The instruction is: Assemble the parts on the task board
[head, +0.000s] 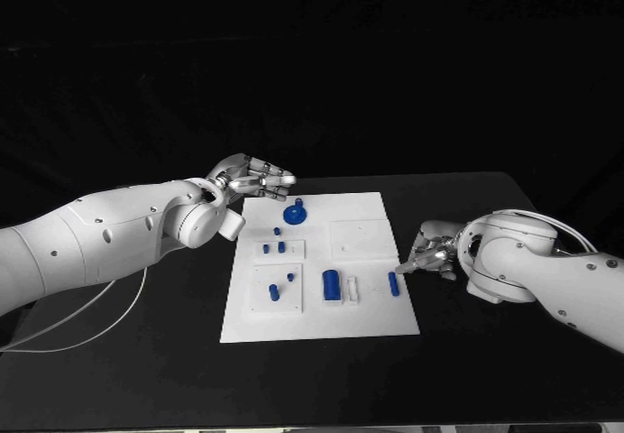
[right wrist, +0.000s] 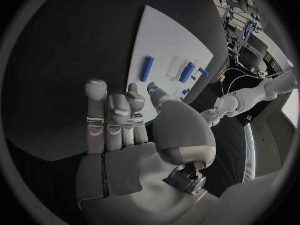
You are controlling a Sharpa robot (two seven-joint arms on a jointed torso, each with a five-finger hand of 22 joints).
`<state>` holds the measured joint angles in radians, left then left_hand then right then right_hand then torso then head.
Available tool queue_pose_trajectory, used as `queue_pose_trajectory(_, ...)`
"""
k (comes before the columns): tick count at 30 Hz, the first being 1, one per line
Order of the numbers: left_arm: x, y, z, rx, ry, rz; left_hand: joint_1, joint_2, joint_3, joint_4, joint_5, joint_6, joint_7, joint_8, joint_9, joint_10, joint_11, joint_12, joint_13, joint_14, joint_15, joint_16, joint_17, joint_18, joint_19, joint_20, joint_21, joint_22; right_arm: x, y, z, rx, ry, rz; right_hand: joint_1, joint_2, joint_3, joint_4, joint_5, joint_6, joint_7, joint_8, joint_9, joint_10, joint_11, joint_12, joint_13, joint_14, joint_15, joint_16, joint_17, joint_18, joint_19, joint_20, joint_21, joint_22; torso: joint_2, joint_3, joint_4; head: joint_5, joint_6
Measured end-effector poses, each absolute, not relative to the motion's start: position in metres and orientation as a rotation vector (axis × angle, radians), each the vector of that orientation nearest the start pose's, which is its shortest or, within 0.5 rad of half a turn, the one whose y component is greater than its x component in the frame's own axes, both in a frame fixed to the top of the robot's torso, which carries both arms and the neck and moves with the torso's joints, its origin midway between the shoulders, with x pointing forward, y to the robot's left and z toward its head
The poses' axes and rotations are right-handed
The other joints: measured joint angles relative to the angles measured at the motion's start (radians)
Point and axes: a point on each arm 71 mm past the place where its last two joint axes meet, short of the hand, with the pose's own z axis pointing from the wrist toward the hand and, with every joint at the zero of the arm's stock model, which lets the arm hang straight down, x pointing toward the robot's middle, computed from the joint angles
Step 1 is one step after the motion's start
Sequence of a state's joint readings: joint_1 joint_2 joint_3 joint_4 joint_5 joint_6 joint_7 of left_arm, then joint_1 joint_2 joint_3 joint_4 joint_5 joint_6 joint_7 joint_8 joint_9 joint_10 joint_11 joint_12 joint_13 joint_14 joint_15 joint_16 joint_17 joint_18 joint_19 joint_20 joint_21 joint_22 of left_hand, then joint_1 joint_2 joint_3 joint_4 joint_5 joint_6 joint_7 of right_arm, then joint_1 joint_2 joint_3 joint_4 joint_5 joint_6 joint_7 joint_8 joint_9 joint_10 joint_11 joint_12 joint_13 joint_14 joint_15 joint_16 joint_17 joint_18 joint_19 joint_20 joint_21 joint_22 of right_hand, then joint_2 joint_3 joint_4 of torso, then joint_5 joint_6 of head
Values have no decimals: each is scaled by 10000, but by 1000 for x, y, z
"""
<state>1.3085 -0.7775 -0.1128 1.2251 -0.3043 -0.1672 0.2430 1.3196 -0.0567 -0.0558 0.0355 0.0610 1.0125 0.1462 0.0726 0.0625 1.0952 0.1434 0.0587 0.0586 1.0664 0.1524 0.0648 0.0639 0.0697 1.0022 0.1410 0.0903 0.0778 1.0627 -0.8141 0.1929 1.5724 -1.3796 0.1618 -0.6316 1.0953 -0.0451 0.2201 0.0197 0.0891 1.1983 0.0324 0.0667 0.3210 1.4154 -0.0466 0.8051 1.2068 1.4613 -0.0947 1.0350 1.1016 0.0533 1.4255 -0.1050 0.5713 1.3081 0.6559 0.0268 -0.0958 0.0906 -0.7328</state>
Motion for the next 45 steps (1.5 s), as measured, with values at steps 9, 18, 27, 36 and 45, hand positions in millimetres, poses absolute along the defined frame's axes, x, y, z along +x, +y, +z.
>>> queue_pose_trajectory(9, 546, 260, -169, -8122, 16044, -12501, 0, 0, 36, 36, 0, 0, 0, 0, 0, 0, 0, 0, 0, 0, 0, 0, 0, 0, 0, 0, 0, 0, 477, -192, -215, 554, 21936, 2349, -284, -362, 291, 735, -233, 0, 0, 0, 1047, 0, 0, -129, 34, 0, 0, -51, -42, -1, -1, -1, -95, -1, 9, -6, 12, -53, -62)
queue_pose_trajectory(18, 546, 261, -169, -8134, 16031, -12475, 11, -68, 77, 77, 0, 0, 0, 0, 0, 0, -1, 0, 0, 0, 0, 0, 0, 1, 0, 0, 0, 1, 476, -185, -218, 522, 22059, 2410, -395, -473, 414, 938, -311, -1, 0, 0, 1382, -1, 0, -165, 44, 0, 0, -89, -71, -1, 0, -1, -154, -2, 15, -1, 7, -31, -156)
queue_pose_trajectory(27, 546, 261, -170, -8141, 16055, -12471, 7, -165, 161, 214, 0, -36, 36, 0, 0, -36, 35, 0, 0, 0, 0, 0, 0, 0, 0, 0, 0, 2, 475, -179, -222, 276, 22297, 2386, -86, -619, 362, 620, -349, 21, -14, 51, 1587, -1, 0, -281, 30, -1, 0, -156, -128, -2, -37, -37, -351, -3, 5, 1, -2, 19, -233)
queue_pose_trajectory(36, 545, 261, -170, -8122, 16214, -12555, 8, -165, 186, 300, 0, -71, 71, 0, 0, -71, 70, 0, 0, 0, 0, 0, 0, 0, 1, 0, 0, 2, 474, -173, -224, -431, 22443, 2067, 148, -589, 150, -47, -349, 30, -70, 36, 1665, -1, 0, -319, 21, -1, 0, -196, -140, -2, -73, -2, -502, -4, -2, -13, 1, 36, -273)
queue_pose_trajectory(45, 544, 260, -171, -8052, 16442, -12672, -77, -250, 200, 477, -39, -71, 71, 0, 0, -71, 70, 0, 0, 0, -1, 0, 0, 0, 1, 0, 0, 2, 472, -167, -231, -1006, 22302, 1697, 284, -728, 569, -131, -349, -386, -15, -37, 7078, -40, 38, -319, 60, 0, 0, -285, -147, -2, -72, -2, -584, -5, -14, -18, 5, 27, -301)
